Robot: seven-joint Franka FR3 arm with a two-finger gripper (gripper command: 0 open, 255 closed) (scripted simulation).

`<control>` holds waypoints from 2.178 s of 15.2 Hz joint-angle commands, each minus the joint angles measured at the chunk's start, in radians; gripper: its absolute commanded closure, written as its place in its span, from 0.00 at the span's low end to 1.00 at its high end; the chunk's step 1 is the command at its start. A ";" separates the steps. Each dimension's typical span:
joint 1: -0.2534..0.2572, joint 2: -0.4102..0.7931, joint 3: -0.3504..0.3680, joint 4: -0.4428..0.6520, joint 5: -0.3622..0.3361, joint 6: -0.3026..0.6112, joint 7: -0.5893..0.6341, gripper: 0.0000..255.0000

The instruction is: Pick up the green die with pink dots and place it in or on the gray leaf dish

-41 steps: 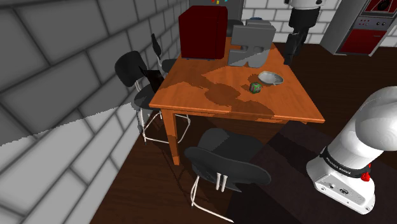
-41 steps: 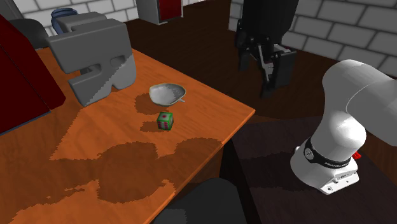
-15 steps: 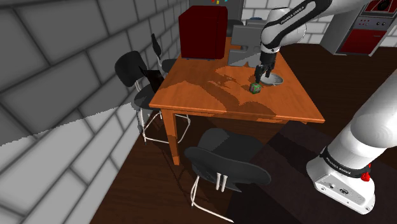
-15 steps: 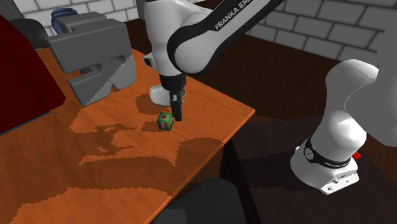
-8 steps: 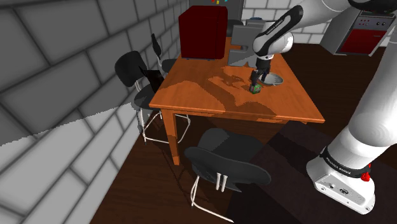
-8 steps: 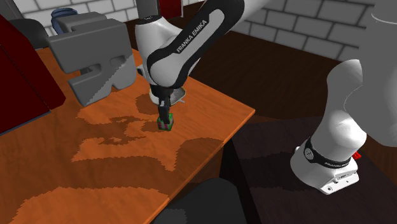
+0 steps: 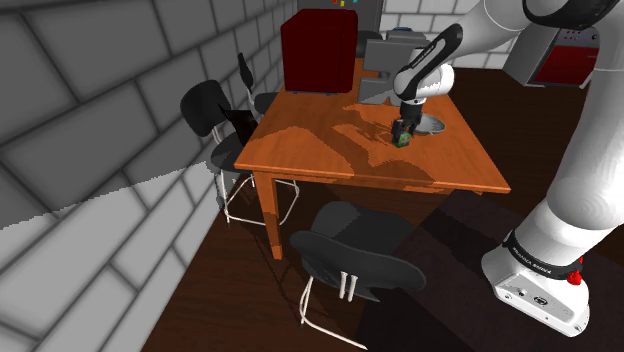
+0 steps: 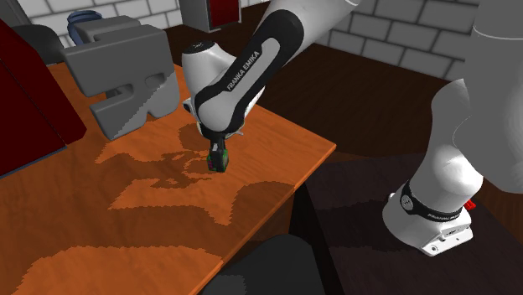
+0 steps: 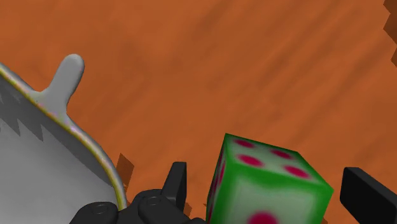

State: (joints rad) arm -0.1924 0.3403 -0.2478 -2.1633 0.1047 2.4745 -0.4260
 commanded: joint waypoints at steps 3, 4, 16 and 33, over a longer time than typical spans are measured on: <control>-0.001 0.004 0.001 -0.003 0.002 0.007 -0.002 0.00; -0.001 0.004 0.001 -0.003 0.002 0.007 -0.002 0.00; -0.001 0.004 0.001 -0.003 0.002 0.007 -0.002 1.00; 0.019 -0.152 -0.025 0.033 -0.061 -0.179 0.039 1.00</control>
State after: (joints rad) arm -0.1744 0.1980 -0.2713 -2.1340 0.0476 2.3087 -0.3893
